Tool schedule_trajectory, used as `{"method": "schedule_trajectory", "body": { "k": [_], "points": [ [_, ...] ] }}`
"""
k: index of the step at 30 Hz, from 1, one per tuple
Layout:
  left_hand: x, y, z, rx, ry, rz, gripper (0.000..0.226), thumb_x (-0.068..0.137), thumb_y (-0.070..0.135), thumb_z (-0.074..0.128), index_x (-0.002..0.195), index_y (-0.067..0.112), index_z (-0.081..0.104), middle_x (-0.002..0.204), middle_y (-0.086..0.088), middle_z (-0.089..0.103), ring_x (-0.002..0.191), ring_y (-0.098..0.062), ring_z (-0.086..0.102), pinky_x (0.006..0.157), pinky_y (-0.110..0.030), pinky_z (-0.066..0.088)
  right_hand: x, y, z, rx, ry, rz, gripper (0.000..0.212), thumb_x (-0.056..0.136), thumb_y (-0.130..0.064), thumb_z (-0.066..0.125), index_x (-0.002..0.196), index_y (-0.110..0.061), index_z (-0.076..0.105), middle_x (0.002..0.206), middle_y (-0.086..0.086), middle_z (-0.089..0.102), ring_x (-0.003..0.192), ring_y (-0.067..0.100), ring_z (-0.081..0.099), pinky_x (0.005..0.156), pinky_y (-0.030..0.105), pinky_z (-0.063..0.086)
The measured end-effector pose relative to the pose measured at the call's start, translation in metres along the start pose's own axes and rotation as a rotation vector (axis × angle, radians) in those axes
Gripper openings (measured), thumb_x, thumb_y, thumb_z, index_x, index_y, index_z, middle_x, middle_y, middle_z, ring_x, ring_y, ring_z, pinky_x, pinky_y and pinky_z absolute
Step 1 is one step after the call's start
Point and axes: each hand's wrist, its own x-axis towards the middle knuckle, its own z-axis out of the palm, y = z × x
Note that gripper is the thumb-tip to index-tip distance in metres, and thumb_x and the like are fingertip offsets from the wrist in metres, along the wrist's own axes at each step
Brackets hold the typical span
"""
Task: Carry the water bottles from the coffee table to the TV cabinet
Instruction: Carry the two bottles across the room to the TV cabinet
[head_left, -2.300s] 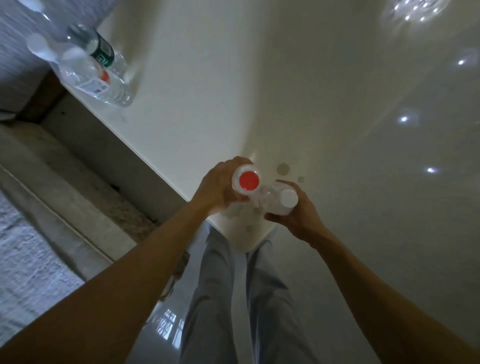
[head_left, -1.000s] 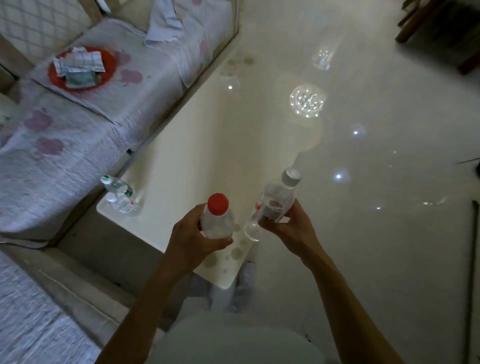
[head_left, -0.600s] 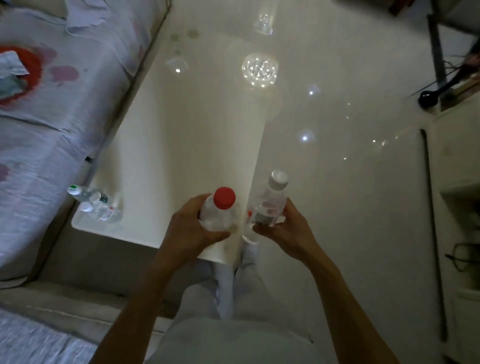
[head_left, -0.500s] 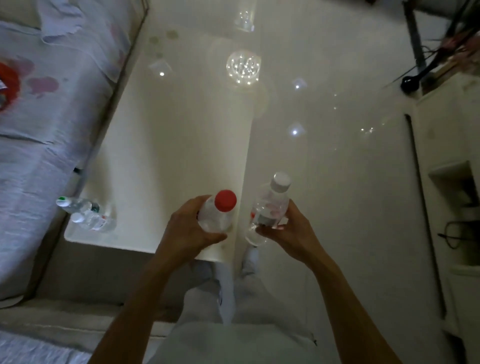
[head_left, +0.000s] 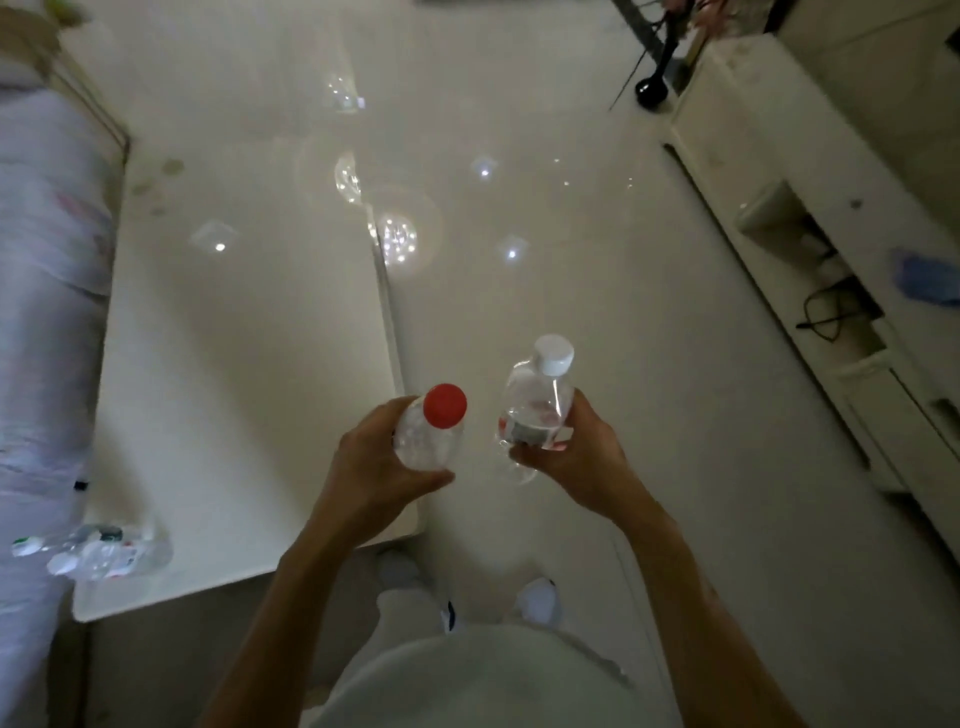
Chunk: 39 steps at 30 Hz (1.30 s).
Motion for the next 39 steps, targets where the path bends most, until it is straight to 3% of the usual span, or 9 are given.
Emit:
{"method": "schedule_trajectory", "body": {
  "k": [4,7,10,14,16,18,25,31,39],
  "points": [
    [-0.004,0.047,0.059,0.026,-0.068,0.039,0.073,0.060,0.027,0.088,0.124,0.022,0.054,0.110,0.013,0.057,0.100,-0.011,0.054,0.091,-0.028,0.044,-0.028,0.044,-0.052,0.071,0.122,0.043,0.069,0.067,-0.025,0.088,0.125,-0.021,0.051,0.111,-0.006,0.065,0.100,0.016,0.064,0.085,0.026,0.049],
    [-0.007,0.078,0.100,0.030,-0.122,0.022,0.065,0.055,0.030,0.091,0.111,0.031,0.057,0.095,0.016,0.063,0.090,-0.011,0.060,0.076,-0.022,0.047,-0.050,0.076,-0.087,0.100,0.177,0.081,0.070,0.067,-0.028,0.088,0.126,-0.021,0.050,0.112,-0.006,0.064,0.101,0.017,0.064,0.089,0.032,0.052],
    [-0.009,0.110,0.140,0.034,-0.256,0.054,0.057,0.054,0.027,0.091,0.102,0.031,0.060,0.092,0.015,0.068,0.087,-0.011,0.064,0.075,-0.025,0.052,-0.077,0.107,-0.125,0.151,0.268,0.123,0.066,0.068,-0.030,0.086,0.122,-0.022,0.050,0.108,-0.009,0.063,0.097,0.014,0.062,0.079,0.021,0.048],
    [-0.007,0.154,0.179,0.080,-0.352,0.196,0.050,0.052,0.020,0.091,0.087,0.039,0.061,0.078,0.016,0.069,0.070,0.003,0.062,0.059,-0.005,0.044,-0.112,0.141,-0.163,0.158,0.396,0.194,0.063,0.068,-0.031,0.086,0.120,-0.019,0.052,0.106,-0.008,0.064,0.095,0.015,0.061,0.073,0.023,0.043],
    [-0.006,0.174,0.196,0.112,-0.397,0.267,0.051,0.054,0.019,0.091,0.084,0.042,0.057,0.077,0.019,0.068,0.069,0.012,0.059,0.059,-0.002,0.042,-0.127,0.156,-0.178,0.191,0.448,0.234,0.063,0.069,-0.030,0.085,0.121,-0.021,0.051,0.105,-0.010,0.063,0.095,0.014,0.060,0.074,0.022,0.044],
    [-0.005,0.191,0.213,0.129,-0.449,0.322,0.051,0.055,0.018,0.090,0.086,0.042,0.057,0.081,0.025,0.067,0.073,0.013,0.059,0.060,-0.001,0.041,-0.141,0.169,-0.189,0.220,0.497,0.269,0.065,0.070,-0.030,0.085,0.124,-0.022,0.050,0.107,-0.012,0.062,0.097,0.014,0.060,0.079,0.025,0.046],
    [0.002,0.227,0.271,0.173,-0.646,0.433,0.058,0.054,0.018,0.091,0.104,0.034,0.064,0.087,0.013,0.072,0.079,-0.004,0.066,0.064,-0.005,0.046,-0.175,0.206,-0.206,0.315,0.685,0.387,0.070,0.067,-0.030,0.086,0.127,-0.026,0.050,0.113,-0.010,0.066,0.100,0.013,0.063,0.083,0.028,0.048],
    [0.012,0.252,0.317,0.201,-0.830,0.508,0.063,0.054,0.021,0.091,0.108,0.033,0.063,0.090,0.021,0.069,0.080,0.010,0.062,0.068,-0.003,0.043,-0.184,0.225,-0.221,0.384,0.788,0.495,0.069,0.067,-0.029,0.085,0.126,-0.031,0.051,0.110,-0.014,0.066,0.096,0.008,0.063,0.077,0.022,0.044],
    [0.060,0.293,0.378,0.229,-0.968,0.612,0.063,0.051,0.027,0.091,0.106,0.033,0.060,0.093,0.012,0.068,0.085,-0.012,0.064,0.075,-0.022,0.049,-0.178,0.234,-0.254,0.418,0.971,0.672,0.066,0.069,-0.032,0.085,0.125,-0.030,0.051,0.110,-0.013,0.064,0.084,0.003,0.065,0.074,0.024,0.050]
  ]
}}
